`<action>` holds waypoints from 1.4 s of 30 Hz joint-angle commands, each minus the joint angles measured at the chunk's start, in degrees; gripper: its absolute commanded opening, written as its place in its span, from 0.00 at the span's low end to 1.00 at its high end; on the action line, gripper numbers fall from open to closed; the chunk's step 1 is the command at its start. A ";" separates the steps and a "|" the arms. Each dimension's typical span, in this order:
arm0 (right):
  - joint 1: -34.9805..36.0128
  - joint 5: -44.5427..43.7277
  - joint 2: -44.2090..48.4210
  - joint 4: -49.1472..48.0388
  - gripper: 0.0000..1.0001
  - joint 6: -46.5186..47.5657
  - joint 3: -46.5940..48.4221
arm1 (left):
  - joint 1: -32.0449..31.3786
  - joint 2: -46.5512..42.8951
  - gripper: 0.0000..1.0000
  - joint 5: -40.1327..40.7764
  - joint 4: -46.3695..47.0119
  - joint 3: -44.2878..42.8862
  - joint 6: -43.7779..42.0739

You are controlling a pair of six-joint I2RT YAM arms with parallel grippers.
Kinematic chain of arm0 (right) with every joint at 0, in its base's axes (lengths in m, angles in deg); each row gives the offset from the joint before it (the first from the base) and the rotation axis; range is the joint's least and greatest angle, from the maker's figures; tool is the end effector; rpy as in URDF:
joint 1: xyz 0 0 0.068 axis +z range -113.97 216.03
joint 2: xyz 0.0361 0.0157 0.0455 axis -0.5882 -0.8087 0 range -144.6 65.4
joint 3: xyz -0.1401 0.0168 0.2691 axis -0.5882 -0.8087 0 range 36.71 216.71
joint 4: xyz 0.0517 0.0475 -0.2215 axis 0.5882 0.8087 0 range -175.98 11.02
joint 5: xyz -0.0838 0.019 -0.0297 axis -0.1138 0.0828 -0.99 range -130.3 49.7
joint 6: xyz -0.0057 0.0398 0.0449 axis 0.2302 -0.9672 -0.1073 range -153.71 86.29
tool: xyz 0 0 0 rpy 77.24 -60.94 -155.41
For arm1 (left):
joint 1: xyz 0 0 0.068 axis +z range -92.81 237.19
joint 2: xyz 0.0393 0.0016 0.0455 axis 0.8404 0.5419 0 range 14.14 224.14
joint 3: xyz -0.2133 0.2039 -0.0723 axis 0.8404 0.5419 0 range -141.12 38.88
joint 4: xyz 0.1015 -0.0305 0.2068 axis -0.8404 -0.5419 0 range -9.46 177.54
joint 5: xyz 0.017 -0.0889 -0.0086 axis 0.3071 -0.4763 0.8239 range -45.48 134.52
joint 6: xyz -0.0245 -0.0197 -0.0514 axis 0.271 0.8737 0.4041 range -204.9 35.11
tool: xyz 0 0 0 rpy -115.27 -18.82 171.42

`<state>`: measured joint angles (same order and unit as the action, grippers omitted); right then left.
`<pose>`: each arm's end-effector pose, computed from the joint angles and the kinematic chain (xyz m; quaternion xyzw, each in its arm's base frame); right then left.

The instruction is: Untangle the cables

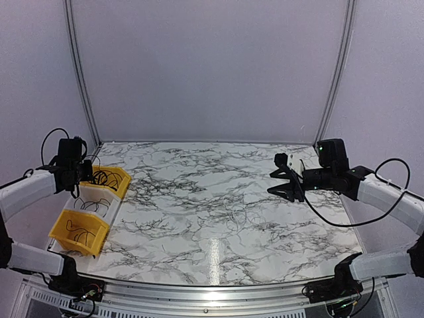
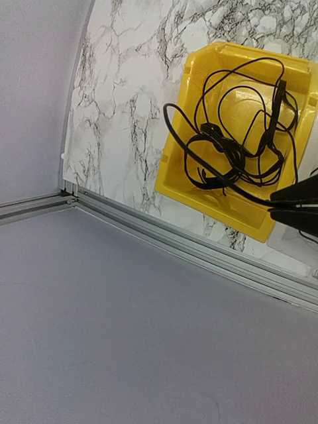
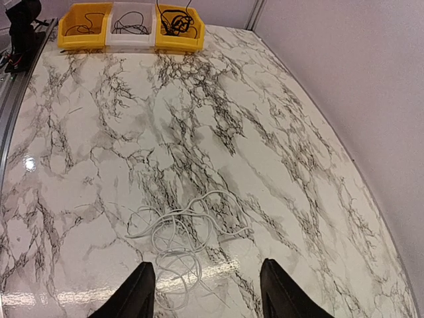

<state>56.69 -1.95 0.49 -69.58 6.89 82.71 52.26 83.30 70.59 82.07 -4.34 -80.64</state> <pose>0.1821 0.0982 0.3061 -0.5572 0.6451 0.2122 0.4778 0.2313 -0.0002 0.2910 -0.1054 0.8503 0.1579 0.4909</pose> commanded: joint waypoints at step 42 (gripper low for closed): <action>1.22 -1.49 -1.45 2.45 0.54 2.03 1.67 | 1.33 6.67 0.31 -5.37 -3.54 -4.94 1.63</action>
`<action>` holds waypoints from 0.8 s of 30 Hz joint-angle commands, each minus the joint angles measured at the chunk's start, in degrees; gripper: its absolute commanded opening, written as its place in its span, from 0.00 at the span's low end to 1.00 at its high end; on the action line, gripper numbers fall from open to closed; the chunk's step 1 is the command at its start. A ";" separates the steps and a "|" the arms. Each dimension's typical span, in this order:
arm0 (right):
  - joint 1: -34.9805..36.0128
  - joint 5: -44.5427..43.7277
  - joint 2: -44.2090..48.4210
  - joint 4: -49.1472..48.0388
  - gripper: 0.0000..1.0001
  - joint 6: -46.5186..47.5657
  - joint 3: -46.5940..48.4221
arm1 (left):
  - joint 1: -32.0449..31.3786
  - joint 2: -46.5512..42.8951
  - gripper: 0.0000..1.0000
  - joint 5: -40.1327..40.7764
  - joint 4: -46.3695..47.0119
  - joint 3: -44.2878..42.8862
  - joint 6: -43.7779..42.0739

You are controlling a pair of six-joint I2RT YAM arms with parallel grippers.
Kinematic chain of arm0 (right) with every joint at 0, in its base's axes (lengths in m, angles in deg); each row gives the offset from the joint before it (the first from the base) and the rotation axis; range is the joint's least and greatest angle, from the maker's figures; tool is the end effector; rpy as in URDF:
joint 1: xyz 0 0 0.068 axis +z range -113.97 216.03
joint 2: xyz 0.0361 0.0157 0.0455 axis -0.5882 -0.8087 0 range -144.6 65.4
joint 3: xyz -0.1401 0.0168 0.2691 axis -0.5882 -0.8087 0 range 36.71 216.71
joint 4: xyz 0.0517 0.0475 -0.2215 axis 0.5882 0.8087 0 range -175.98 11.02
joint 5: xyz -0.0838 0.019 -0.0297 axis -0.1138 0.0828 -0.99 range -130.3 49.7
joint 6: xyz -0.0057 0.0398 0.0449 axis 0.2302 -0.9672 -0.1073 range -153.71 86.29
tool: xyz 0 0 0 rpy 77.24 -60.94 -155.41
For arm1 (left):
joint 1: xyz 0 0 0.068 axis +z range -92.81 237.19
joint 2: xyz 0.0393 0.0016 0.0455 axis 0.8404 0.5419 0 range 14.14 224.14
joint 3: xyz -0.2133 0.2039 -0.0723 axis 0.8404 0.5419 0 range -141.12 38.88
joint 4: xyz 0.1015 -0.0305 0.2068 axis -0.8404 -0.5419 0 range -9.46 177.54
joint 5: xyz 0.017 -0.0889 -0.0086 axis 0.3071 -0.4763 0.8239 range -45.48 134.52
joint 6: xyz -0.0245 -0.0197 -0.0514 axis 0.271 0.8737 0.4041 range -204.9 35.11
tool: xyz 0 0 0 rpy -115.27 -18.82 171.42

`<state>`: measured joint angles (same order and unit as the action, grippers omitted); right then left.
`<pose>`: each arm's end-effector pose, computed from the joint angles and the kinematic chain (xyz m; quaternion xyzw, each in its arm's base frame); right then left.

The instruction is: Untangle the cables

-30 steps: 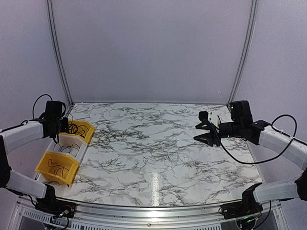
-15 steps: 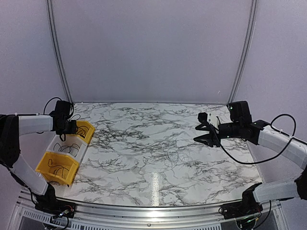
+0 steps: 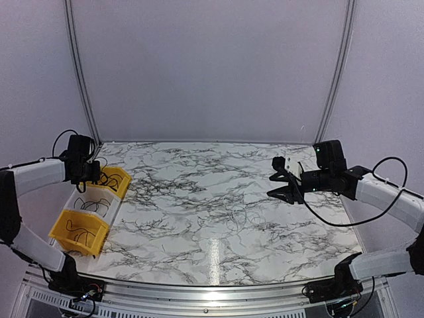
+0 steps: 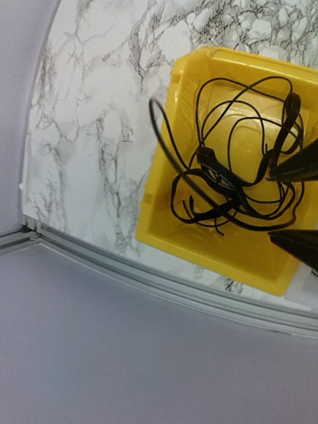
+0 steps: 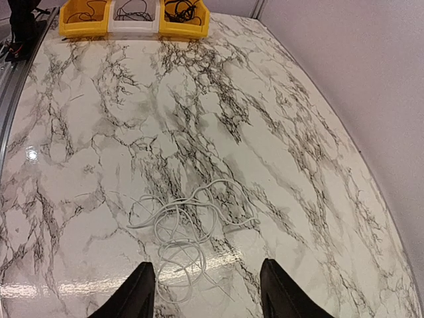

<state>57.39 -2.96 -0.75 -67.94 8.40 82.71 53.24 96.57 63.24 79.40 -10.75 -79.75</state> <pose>0.1835 0.1008 0.2993 -0.5671 0.6512 0.2087 0.4590 0.2812 -0.0050 0.2653 -0.0769 0.8969 0.1150 0.4200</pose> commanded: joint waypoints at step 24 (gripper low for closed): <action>0.82 -1.29 -1.47 1.18 0.54 0.78 1.81 | 4.91 -3.02 0.24 -1.93 -0.12 -2.77 3.44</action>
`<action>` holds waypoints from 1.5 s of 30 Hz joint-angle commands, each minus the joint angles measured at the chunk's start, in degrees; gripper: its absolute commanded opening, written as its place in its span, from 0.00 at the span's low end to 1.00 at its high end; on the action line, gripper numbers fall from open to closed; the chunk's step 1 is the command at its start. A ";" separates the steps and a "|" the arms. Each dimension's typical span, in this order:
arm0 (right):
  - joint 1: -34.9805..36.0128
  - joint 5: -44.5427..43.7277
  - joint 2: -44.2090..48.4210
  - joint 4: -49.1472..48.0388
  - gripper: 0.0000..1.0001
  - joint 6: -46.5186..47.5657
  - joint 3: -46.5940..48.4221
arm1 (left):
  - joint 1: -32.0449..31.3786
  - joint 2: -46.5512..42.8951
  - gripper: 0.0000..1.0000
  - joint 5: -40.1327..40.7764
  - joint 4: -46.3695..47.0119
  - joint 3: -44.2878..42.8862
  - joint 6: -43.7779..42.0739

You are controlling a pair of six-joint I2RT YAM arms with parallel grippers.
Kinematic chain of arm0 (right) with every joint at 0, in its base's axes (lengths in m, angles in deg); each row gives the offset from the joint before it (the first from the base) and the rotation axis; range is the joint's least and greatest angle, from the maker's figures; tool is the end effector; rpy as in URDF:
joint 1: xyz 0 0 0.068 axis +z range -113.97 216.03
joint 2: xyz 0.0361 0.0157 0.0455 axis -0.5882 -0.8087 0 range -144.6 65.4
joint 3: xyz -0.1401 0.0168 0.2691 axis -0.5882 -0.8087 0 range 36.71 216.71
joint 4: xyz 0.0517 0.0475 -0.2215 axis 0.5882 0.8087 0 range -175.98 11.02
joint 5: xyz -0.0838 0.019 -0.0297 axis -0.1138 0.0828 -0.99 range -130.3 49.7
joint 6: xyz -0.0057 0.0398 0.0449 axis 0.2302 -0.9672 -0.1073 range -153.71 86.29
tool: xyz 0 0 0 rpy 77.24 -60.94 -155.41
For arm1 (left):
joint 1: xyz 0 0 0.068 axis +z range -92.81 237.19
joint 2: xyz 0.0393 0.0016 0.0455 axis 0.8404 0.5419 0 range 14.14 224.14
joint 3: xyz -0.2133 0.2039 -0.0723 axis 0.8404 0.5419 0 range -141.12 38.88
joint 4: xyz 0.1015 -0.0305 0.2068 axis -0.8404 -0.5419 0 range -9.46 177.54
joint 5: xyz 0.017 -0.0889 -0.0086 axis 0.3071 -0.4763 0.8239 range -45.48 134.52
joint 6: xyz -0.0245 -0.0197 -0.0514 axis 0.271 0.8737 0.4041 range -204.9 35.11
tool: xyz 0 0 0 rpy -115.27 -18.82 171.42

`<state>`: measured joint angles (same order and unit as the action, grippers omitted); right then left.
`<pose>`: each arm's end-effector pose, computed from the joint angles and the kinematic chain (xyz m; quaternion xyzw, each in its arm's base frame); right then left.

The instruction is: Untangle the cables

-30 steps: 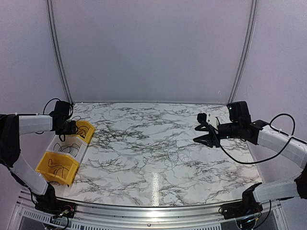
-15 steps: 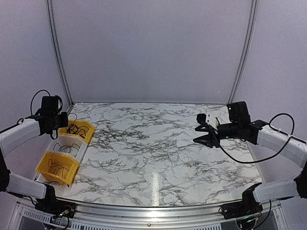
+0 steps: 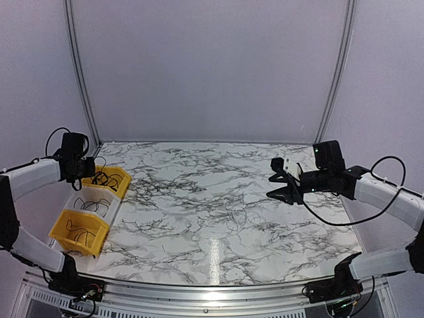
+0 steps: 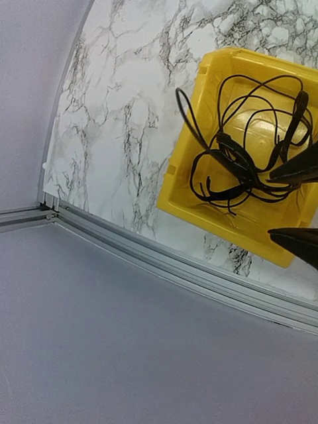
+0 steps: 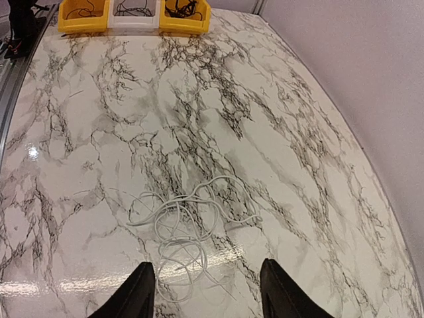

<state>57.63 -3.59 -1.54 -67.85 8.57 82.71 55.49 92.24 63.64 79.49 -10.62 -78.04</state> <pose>0.1857 0.1022 0.2963 -0.5682 0.6556 0.2064 0.4525 0.2688 0.0067 0.2841 -0.1142 0.8769 0.1150 0.4525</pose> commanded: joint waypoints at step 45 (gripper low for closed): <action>2.09 -3.10 -1.87 1.77 0.54 1.64 1.99 | 6.22 2.25 0.01 -17.96 3.92 -1.43 8.04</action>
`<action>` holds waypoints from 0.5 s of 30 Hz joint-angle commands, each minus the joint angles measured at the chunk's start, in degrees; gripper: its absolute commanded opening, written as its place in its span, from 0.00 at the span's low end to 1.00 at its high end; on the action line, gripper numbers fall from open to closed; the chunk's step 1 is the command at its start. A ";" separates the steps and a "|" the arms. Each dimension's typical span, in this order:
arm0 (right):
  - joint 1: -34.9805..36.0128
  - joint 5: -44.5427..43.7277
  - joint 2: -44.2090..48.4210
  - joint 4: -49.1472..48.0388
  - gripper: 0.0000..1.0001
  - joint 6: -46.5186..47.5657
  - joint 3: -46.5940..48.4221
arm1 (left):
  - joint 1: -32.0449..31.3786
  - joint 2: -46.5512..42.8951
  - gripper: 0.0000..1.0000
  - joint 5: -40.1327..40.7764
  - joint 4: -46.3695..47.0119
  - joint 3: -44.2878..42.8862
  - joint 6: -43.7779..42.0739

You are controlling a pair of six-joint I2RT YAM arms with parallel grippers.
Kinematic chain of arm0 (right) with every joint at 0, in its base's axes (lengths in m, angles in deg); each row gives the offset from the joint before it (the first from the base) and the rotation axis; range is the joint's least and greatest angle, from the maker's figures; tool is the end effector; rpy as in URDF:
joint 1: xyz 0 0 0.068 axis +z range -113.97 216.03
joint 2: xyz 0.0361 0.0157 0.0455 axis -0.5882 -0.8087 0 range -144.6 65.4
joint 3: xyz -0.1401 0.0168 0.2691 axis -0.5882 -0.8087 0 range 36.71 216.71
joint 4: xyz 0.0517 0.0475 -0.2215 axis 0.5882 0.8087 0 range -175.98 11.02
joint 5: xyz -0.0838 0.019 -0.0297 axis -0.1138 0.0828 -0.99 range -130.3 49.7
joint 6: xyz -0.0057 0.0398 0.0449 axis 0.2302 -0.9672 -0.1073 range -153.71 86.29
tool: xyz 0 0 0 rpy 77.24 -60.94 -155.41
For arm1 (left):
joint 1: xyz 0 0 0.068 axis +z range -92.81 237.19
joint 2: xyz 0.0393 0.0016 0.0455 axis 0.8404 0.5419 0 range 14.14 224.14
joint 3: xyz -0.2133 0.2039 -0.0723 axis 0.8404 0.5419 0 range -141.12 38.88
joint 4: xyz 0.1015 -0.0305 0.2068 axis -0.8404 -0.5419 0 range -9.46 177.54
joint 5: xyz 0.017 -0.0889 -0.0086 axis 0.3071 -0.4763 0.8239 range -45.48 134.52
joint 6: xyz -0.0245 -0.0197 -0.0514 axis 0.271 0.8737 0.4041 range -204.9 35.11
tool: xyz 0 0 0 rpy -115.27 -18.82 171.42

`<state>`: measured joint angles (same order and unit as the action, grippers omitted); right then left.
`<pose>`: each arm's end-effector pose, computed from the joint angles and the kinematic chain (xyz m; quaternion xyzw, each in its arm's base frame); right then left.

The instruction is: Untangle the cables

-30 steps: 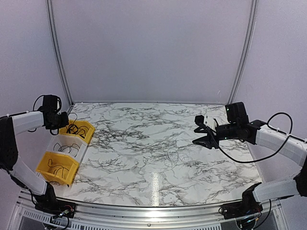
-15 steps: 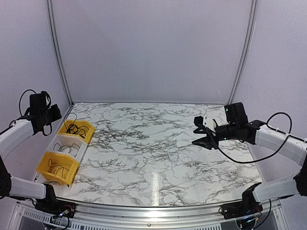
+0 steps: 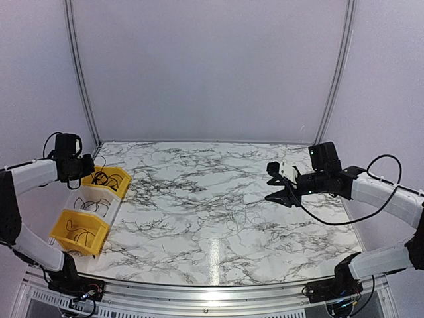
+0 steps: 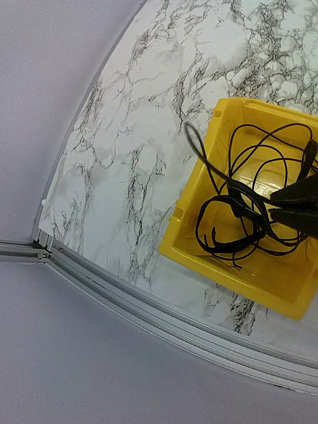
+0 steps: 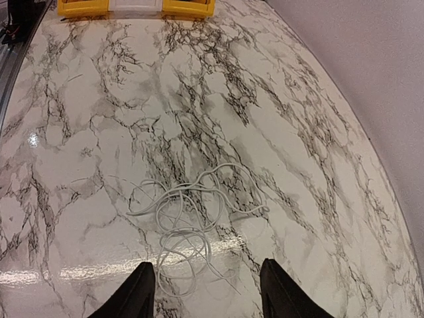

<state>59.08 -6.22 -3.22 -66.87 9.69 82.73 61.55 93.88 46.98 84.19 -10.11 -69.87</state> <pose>0.1883 0.1073 0.2886 -0.5783 0.6642 0.1941 0.4322 0.2788 0.0232 0.2805 -0.1587 0.8689 -0.0247 0.4683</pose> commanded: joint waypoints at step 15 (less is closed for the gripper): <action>0.77 -0.95 -0.02 0.93 0.54 0.79 2.09 | -0.67 9.78 0.00 -2.28 -4.96 -4.31 1.24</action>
<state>59.29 -6.57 -3.22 -66.59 9.88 82.73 61.20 102.78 45.84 81.80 -12.19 -68.82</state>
